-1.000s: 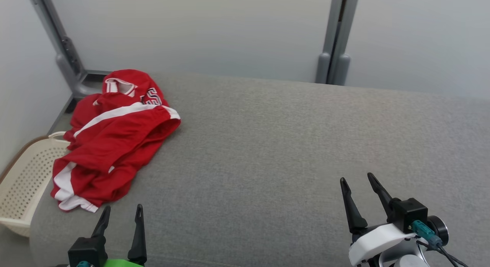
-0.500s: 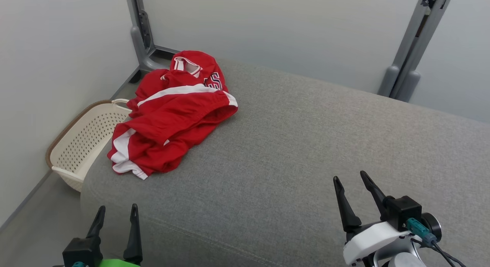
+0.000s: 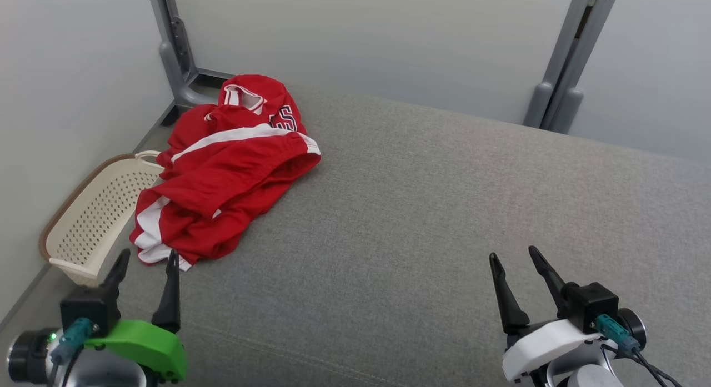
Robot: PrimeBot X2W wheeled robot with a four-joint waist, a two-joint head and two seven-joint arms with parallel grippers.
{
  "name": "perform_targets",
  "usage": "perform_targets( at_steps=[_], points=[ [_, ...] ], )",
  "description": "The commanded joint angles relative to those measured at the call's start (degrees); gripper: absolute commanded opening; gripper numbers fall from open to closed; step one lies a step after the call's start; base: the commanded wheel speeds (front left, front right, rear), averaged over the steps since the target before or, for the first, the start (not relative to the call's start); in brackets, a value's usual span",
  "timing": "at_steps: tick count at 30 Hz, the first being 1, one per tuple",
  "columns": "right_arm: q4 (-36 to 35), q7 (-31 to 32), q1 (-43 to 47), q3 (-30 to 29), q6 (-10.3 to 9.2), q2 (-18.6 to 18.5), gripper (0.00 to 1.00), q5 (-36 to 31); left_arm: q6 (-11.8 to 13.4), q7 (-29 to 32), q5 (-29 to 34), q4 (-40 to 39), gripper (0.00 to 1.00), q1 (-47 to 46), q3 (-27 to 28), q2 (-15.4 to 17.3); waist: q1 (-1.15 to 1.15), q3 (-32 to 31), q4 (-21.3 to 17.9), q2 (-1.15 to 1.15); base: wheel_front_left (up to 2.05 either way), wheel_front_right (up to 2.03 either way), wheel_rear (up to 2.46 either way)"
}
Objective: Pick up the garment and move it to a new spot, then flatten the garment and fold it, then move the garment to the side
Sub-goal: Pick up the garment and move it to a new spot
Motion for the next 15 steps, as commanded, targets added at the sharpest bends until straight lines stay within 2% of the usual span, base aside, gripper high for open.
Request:
perform_targets(
  at_steps=[1,7,11,15],
  points=[
    [-0.2,-0.3,-0.2,-0.2,0.00,-0.2,1.00,-0.5,-0.8,1.2,-0.3,0.0,1.00,-1.9,0.4,1.5,0.00,0.6,-1.3,0.00,0.00,0.00,0.00],
    [-0.3,-0.3,-0.8,-0.8,0.00,-0.3,1.00,-1.2,-6.3,8.7,-2.4,4.6,1.00,-12.1,1.2,7.8,0.00,2.2,-3.9,0.00,0.00,0.00,0.00],
    [-0.1,-0.3,-1.3,-0.9,0.00,-0.3,1.00,-2.1,-9.1,13.8,-7.8,9.5,1.00,-19.0,2.4,8.7,0.00,3.7,-6.1,0.00,0.00,0.00,0.00],
    [-0.2,0.1,-1.8,-0.9,0.00,-0.2,1.00,-3.3,-10.6,18.1,-10.0,14.4,1.00,-24.1,1.7,10.7,0.00,5.9,-8.4,0.00,0.00,0.00,0.00]
  ],
)
